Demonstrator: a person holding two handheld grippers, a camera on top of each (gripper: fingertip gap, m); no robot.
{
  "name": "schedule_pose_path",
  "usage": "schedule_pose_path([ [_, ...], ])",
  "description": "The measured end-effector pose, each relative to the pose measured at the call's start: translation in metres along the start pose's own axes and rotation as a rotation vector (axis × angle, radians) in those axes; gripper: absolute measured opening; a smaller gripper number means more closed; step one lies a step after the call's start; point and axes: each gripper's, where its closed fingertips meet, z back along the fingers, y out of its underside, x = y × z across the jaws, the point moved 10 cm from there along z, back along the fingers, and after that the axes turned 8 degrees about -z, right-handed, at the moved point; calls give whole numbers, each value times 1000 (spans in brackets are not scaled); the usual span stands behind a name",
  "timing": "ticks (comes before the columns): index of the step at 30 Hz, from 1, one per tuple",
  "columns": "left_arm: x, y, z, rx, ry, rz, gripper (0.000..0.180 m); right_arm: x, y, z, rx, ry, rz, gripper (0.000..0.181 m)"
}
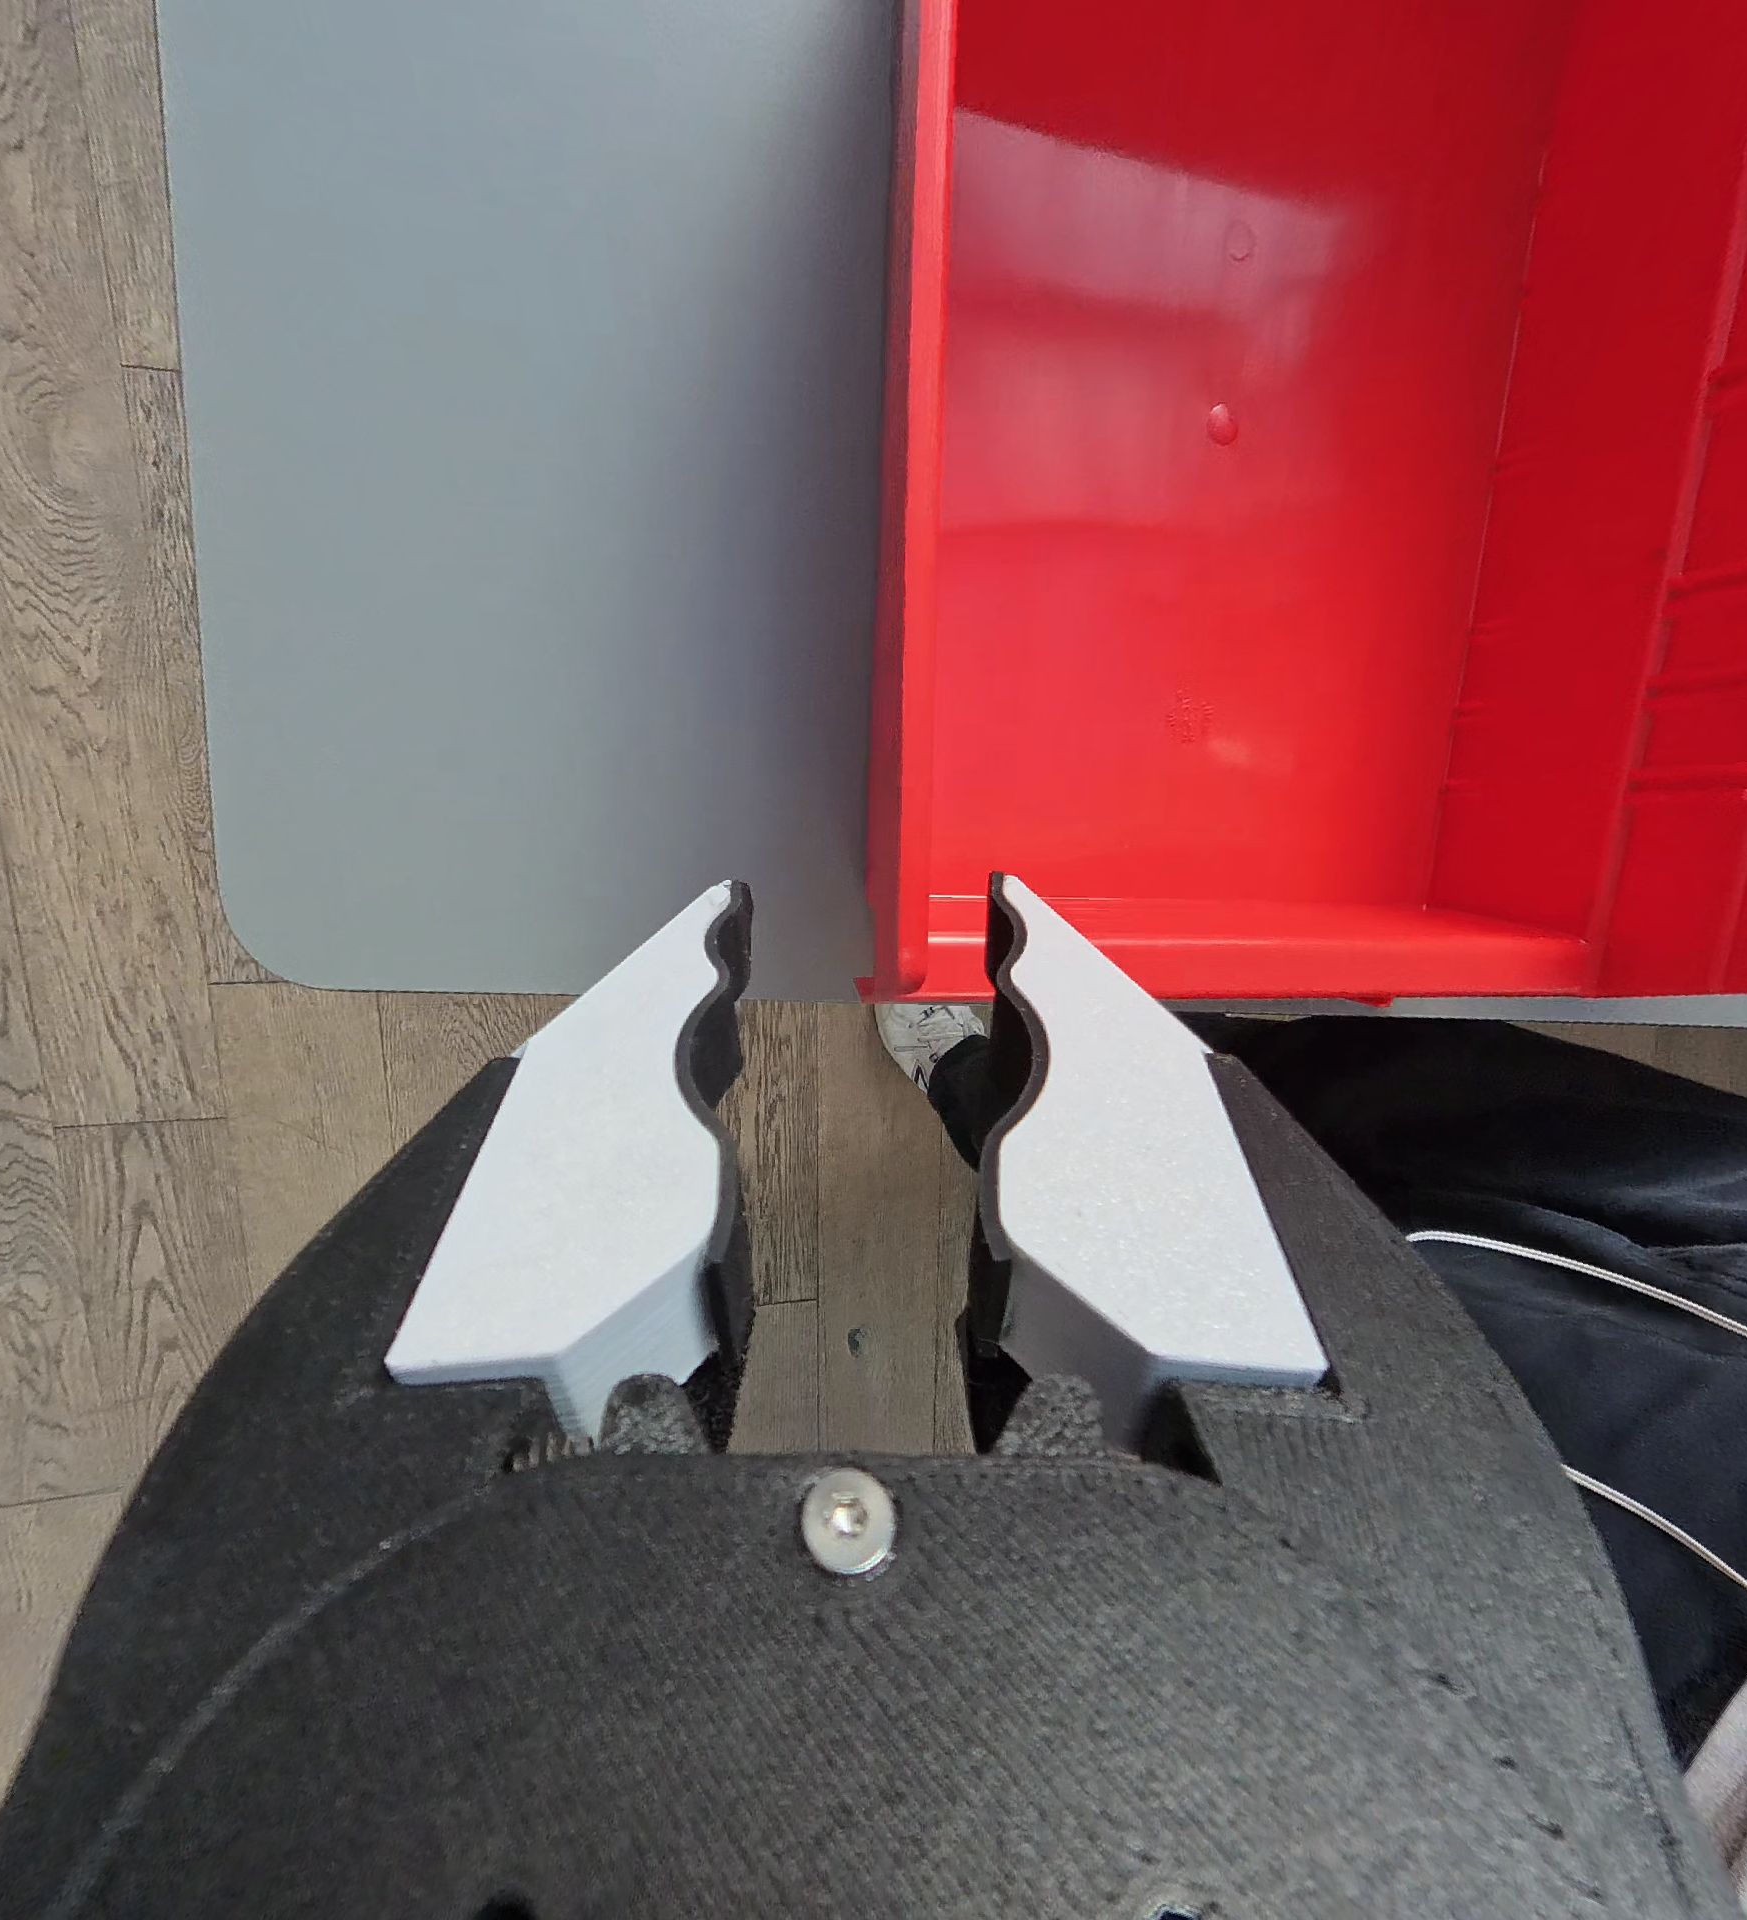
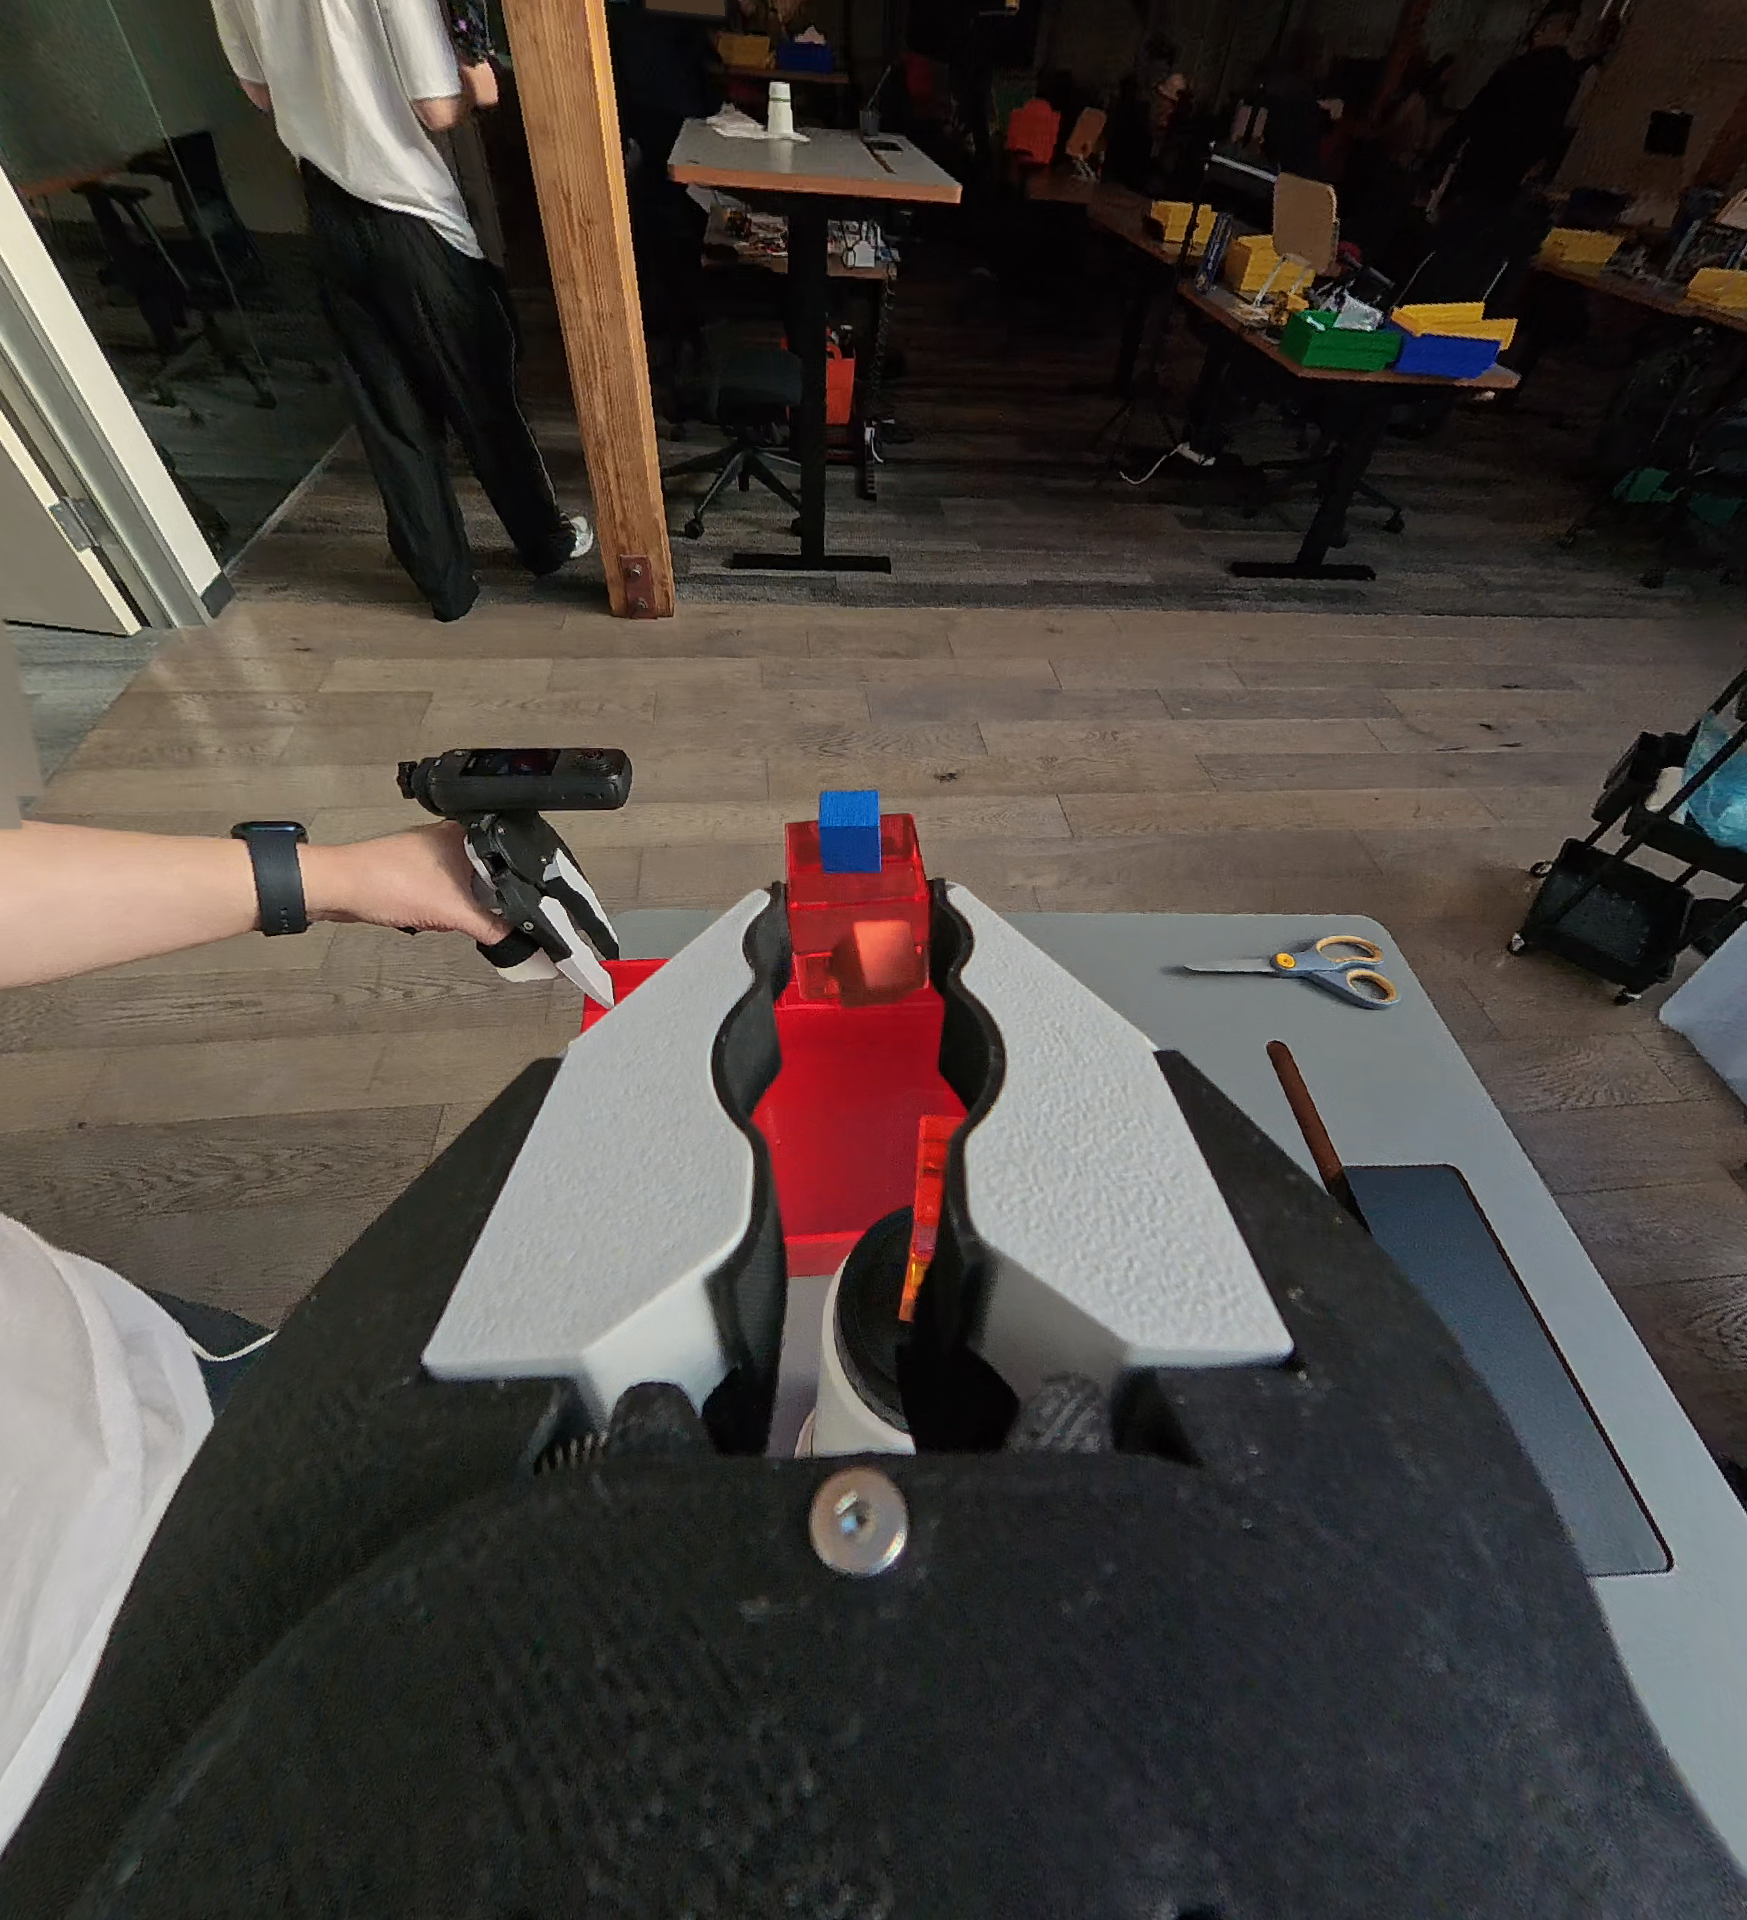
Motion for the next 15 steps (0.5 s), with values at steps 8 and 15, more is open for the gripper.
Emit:
schedule_pose_path([
  [8, 15, 27, 17, -31, 5, 26, 43, 29, -13, -83, 149, 62, 16, 24],
  [15, 17, 63, 19, -25, 34, 63, 42, 60, 29, -162, 264, 211, -82, 24],
])
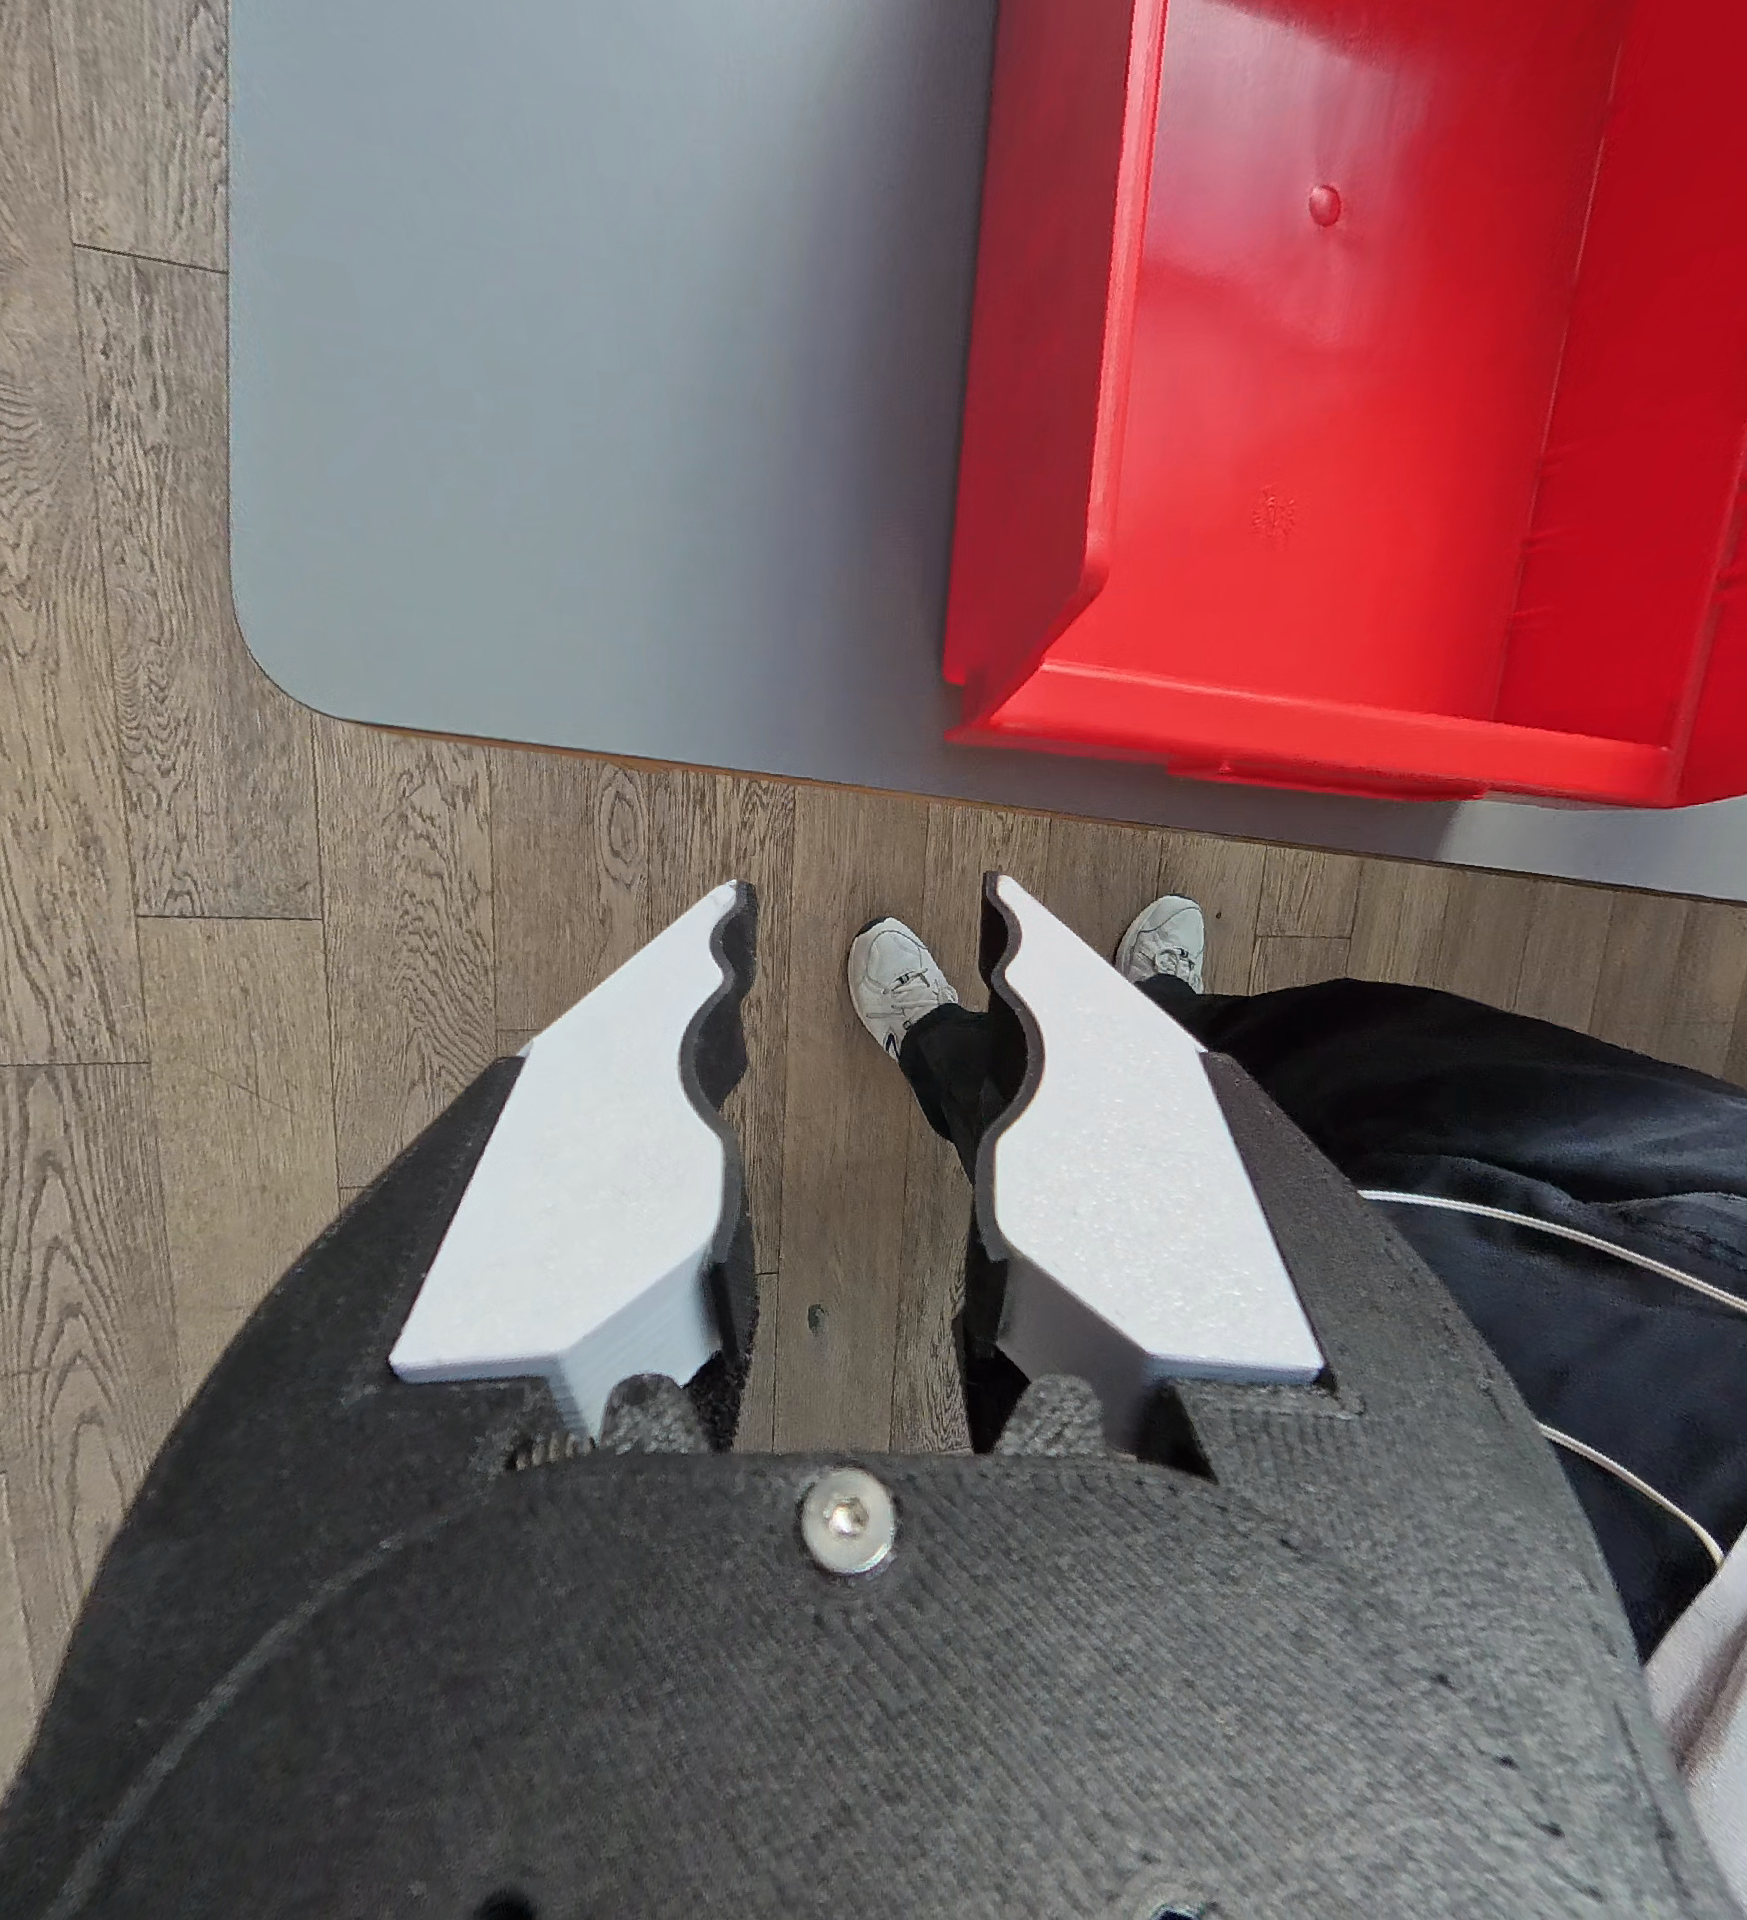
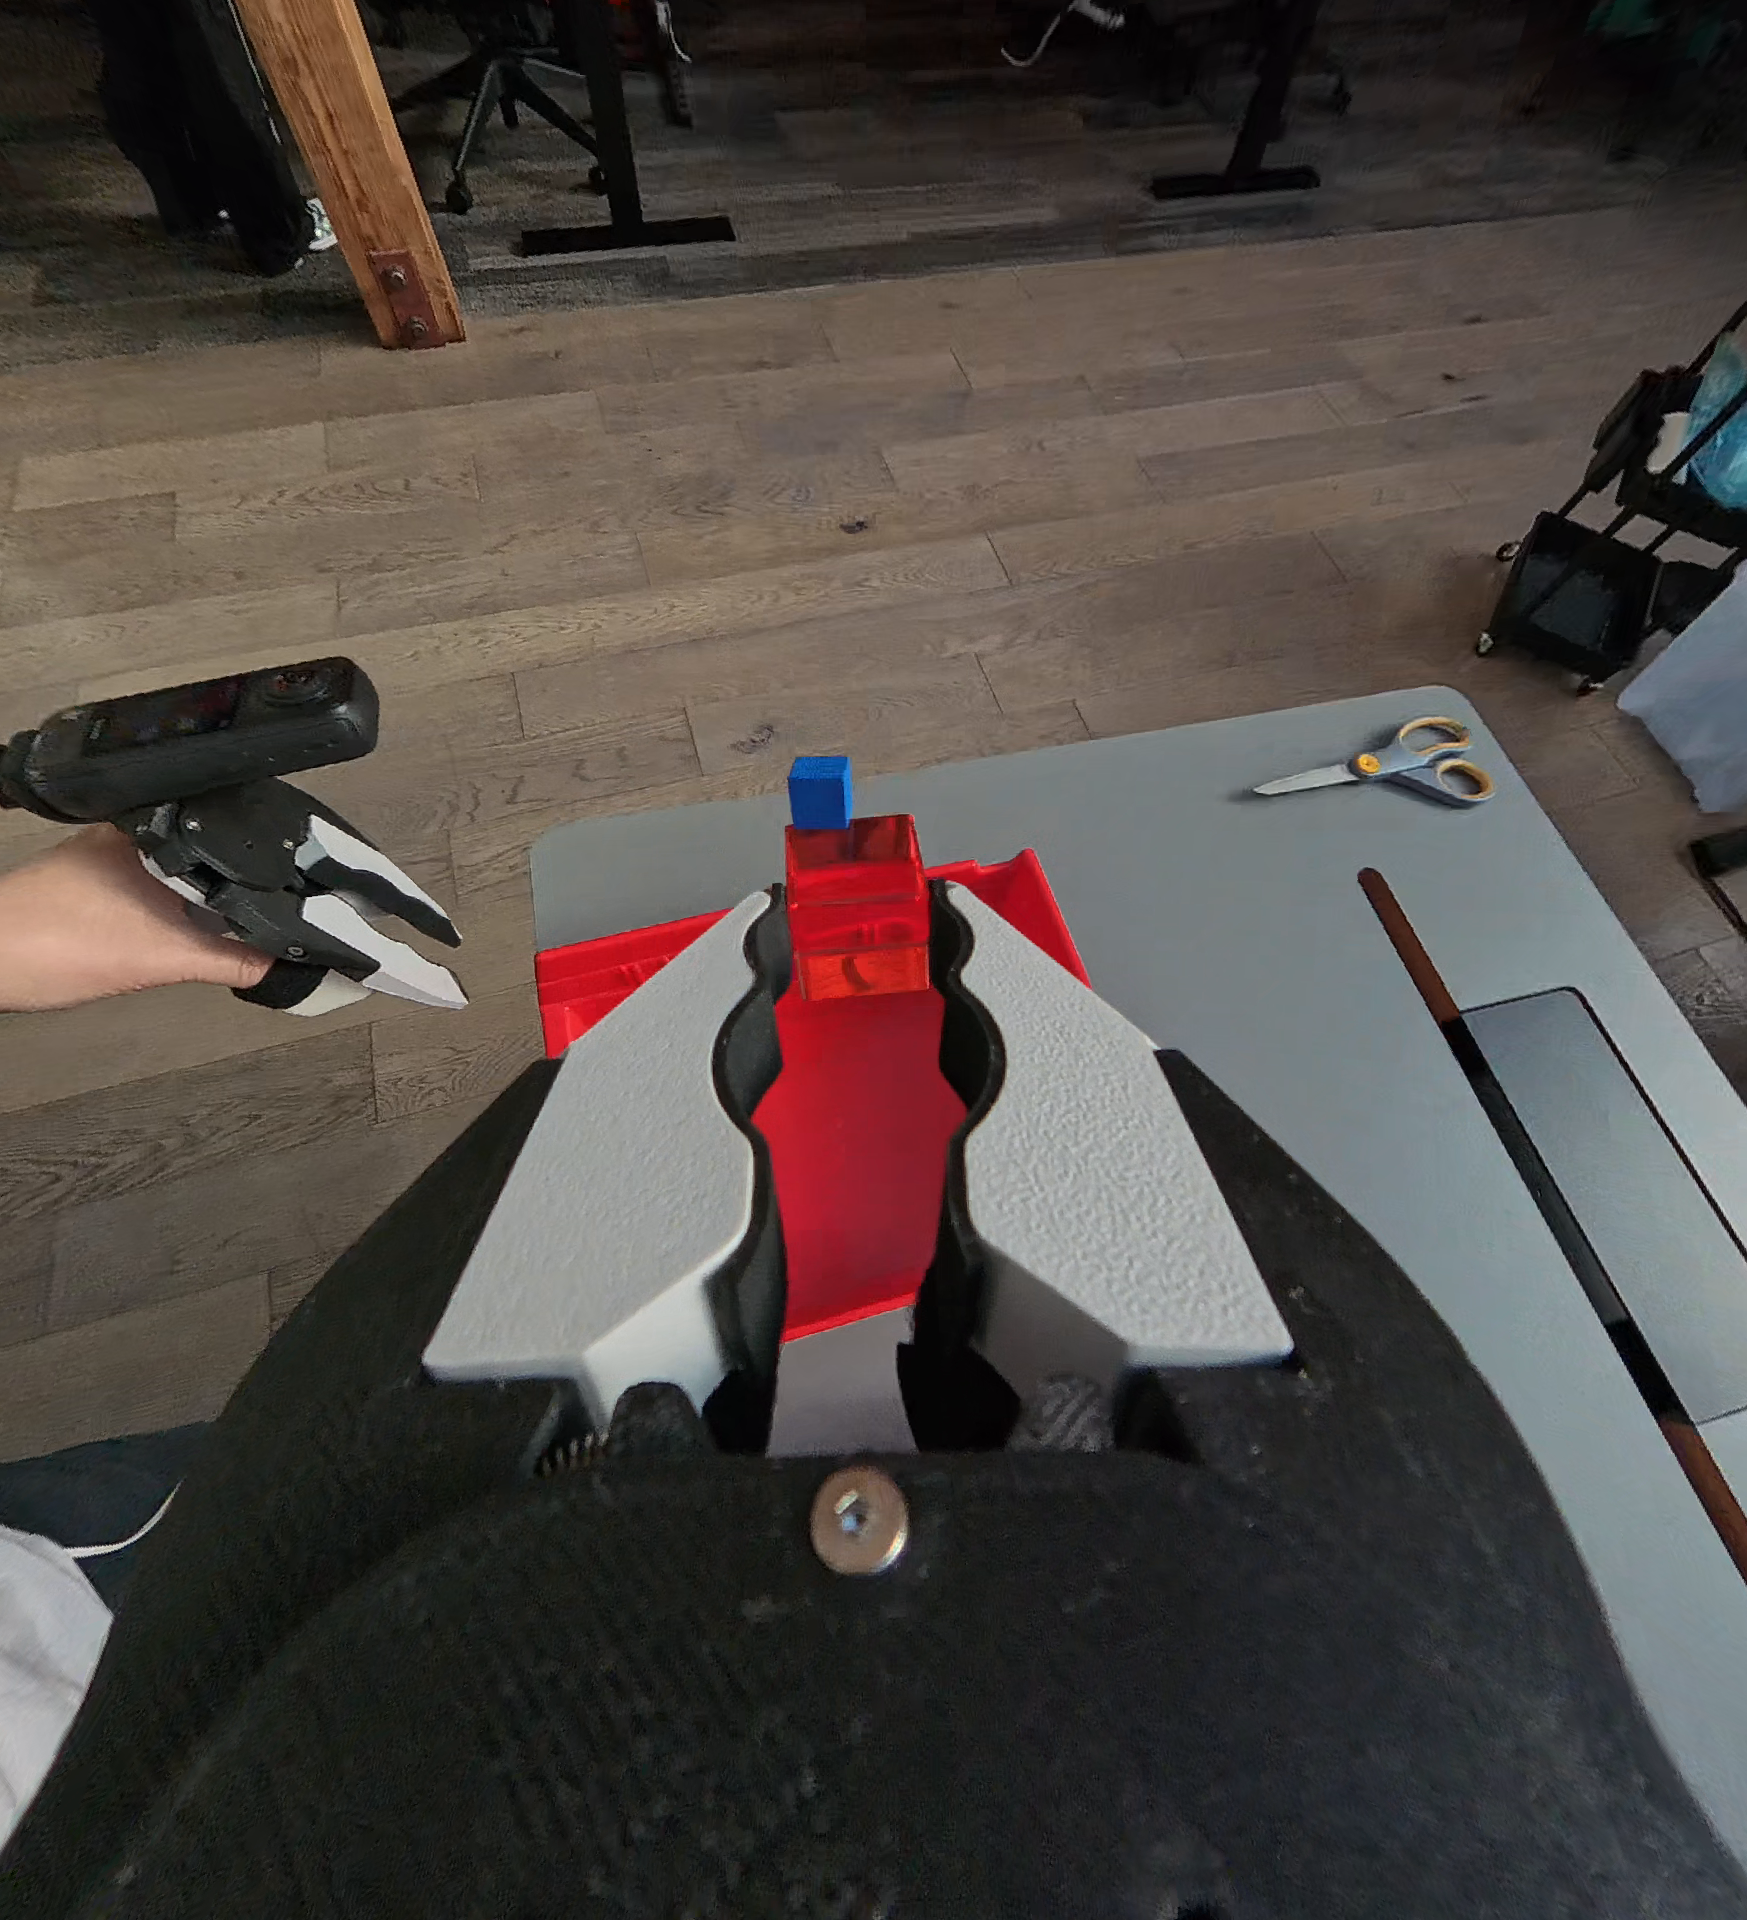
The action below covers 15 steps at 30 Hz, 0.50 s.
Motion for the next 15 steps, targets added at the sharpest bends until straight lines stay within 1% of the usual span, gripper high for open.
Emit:
schedule_pose_path([
  [3, -11, 20, 8, -9, 50, 7, 42, 15, 37, -43, 94, 55, -51, 24],
  [5, -21, 34, 18, -38, 63, -27, 40, 17, 58, -68, 127, 109, -67, 24],
  [7, -29, 45, 28, -64, 31, -79, 36, 18, 71, -81, 189, 137, -54, 24],
  [9, -34, 48, 37, -83, 26, -87, 36, 17, 72, -80, 226, 179, 11, 30],
  [11, -38, 46, 44, -117, 64, -55, 39, 19, 63, -71, 174, 163, 60, 41],
  [15, -44, 57, 54, -176, 63, -23, 39, 27, 45, -37, 79, 80, 81, 39],
])
